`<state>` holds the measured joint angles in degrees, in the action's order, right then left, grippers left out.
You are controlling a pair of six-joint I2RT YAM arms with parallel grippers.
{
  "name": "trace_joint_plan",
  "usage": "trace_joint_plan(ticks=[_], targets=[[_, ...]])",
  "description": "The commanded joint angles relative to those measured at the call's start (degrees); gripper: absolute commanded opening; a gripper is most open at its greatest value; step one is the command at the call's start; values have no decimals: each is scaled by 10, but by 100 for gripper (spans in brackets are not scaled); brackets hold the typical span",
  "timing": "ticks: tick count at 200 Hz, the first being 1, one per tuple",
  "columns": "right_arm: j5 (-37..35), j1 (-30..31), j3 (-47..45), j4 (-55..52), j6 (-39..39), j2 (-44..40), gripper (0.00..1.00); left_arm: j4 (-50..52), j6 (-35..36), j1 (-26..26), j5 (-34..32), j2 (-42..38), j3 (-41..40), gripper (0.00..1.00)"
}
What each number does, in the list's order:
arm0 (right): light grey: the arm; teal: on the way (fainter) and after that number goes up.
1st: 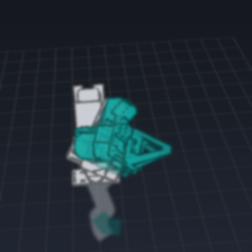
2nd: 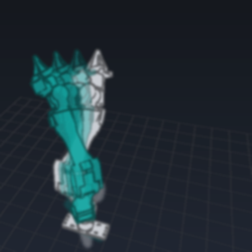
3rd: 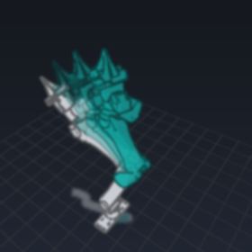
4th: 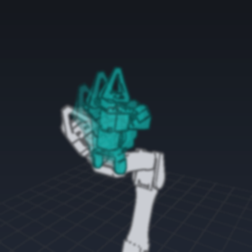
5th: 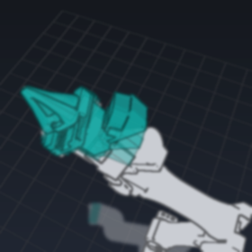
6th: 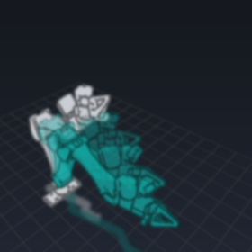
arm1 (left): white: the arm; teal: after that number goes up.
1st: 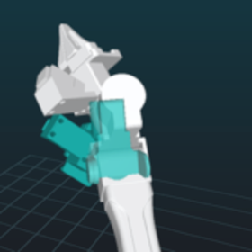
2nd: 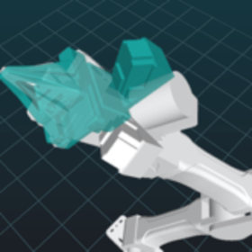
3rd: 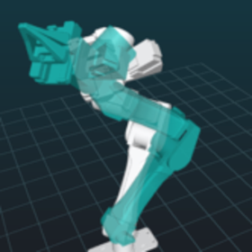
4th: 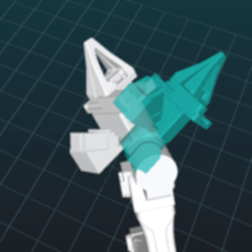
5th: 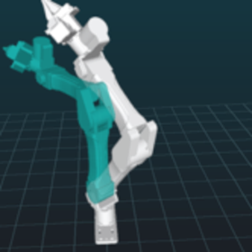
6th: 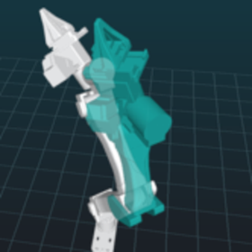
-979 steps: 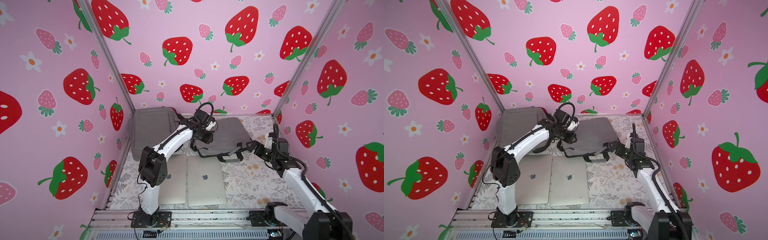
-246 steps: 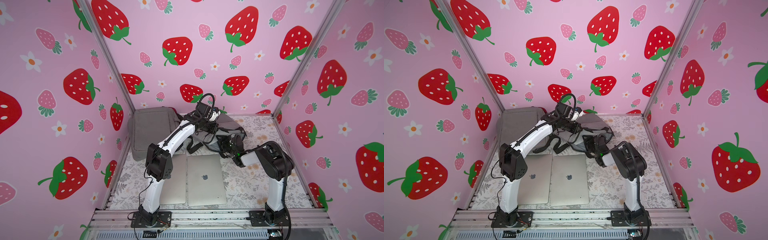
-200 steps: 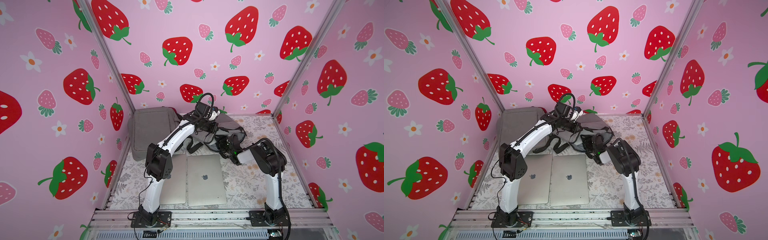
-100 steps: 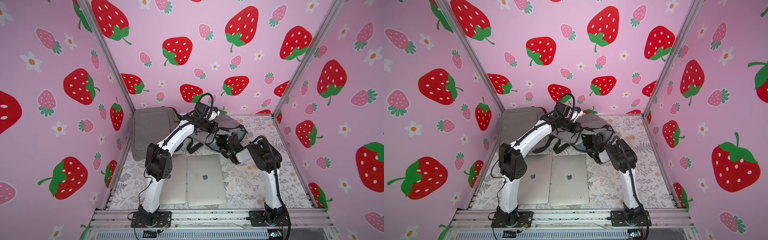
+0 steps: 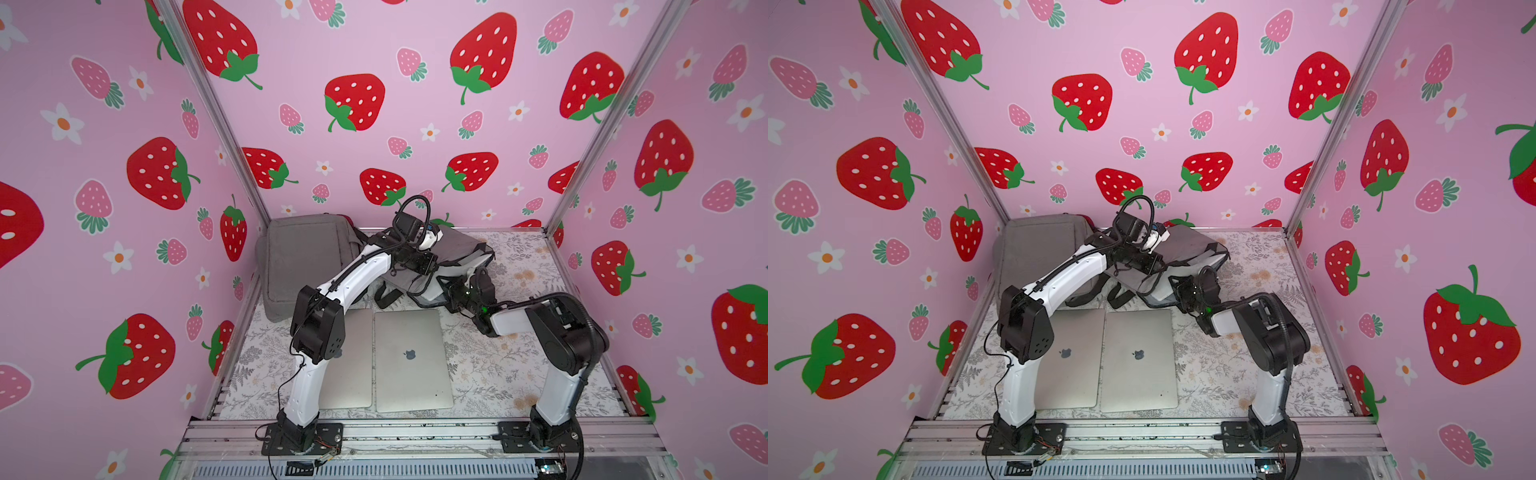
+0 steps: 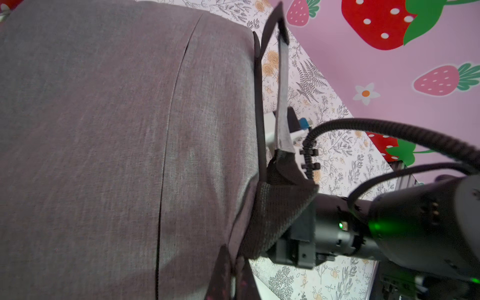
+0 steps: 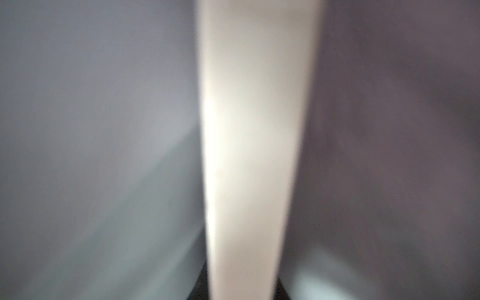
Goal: Open the zippered laptop bag and take out the laptop
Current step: Take out the laptop from the zippered laptop bag, then close the bag flap on the zippered laptop bag.
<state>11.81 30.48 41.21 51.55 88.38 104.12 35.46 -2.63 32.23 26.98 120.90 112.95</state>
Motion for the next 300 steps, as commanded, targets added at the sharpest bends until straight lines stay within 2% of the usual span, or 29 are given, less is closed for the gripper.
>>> trace_joint_plan(ticks=[1, 42, 66, 118, 171, 175, 205, 229, 243, 257, 275, 300], targets=[[-10, 8, -30, 27, -54, -77, 0, -22, 1, -5, -13, 0, 12, 0], [-1, 1, -87, -66, -90, -197, 0, -10, -6, -5, -23, 13, 19, 0], [32, -24, -102, -180, -135, -294, 0, -7, -20, -6, -21, 18, 18, 0], [137, -149, -73, -537, -275, -502, 0, -1, -70, -2, -2, 42, 25, 1], [248, -271, -41, -686, -314, -600, 0, 10, -84, 12, -11, 55, 24, 4], [249, -277, -39, -693, -315, -607, 0, 11, -86, 13, -9, 56, 23, 9], [279, -315, -24, -702, -327, -615, 0, 16, -88, 21, -2, 58, 24, 17], [303, -334, 0, -703, -358, -596, 0, 36, -75, 22, -4, 55, 36, 30], [321, -350, 10, -705, -374, -586, 0, 59, -60, 21, -14, 50, 46, 41], [337, -364, 17, -706, -387, -579, 0, 78, -52, 17, -26, 44, 55, 63], [364, -368, 34, -710, -415, -571, 0, 91, -58, 8, -23, 32, 59, 68], [408, -369, 62, -740, -479, -555, 0, 96, -99, -5, 14, 9, 61, 70]])
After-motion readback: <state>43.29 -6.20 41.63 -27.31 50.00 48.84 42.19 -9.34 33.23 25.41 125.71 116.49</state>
